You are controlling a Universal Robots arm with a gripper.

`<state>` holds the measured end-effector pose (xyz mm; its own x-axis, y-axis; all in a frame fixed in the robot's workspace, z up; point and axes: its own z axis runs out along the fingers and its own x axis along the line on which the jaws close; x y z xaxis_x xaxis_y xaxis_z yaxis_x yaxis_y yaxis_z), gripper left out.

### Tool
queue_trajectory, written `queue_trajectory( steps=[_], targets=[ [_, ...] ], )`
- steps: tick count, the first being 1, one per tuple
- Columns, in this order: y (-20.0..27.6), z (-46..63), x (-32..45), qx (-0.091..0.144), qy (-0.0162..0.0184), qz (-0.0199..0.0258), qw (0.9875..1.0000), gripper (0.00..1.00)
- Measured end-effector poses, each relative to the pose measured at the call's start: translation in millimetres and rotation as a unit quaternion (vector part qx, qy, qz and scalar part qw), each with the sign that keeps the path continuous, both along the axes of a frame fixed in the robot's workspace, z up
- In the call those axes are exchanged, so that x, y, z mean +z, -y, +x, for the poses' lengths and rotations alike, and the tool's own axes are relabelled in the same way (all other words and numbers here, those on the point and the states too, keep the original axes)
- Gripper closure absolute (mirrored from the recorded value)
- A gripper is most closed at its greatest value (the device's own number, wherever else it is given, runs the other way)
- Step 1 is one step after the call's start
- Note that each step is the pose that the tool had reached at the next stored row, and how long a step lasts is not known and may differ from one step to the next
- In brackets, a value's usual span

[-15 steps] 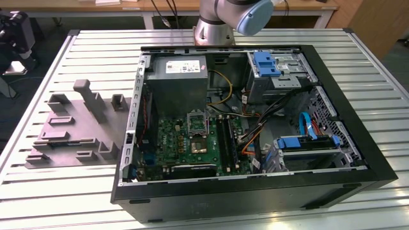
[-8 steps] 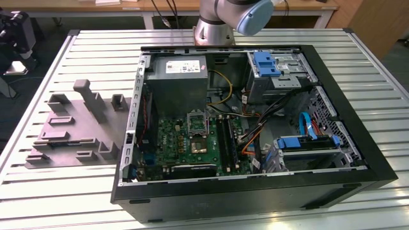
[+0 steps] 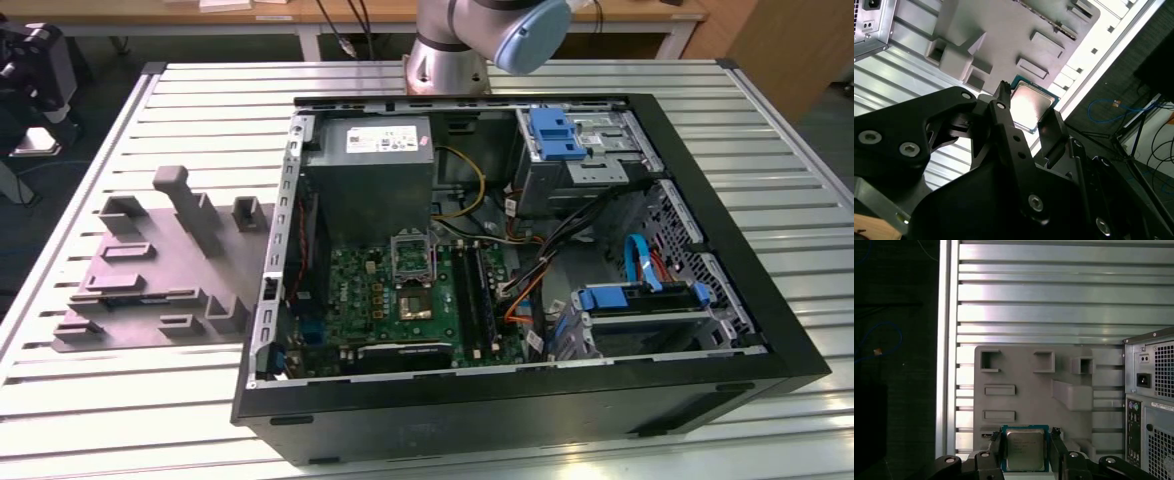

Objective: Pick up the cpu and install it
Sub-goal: 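Pick up the cpu and move it towards the insertion slot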

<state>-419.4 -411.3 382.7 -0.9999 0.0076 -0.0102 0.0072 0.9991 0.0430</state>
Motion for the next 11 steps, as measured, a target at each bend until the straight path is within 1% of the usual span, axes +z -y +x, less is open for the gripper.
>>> queue_trajectory(
  steps=[11],
  targets=[
    [0.0,2.6,0.0,0.0,0.0,0.0,1.0,0.53]
  ],
)
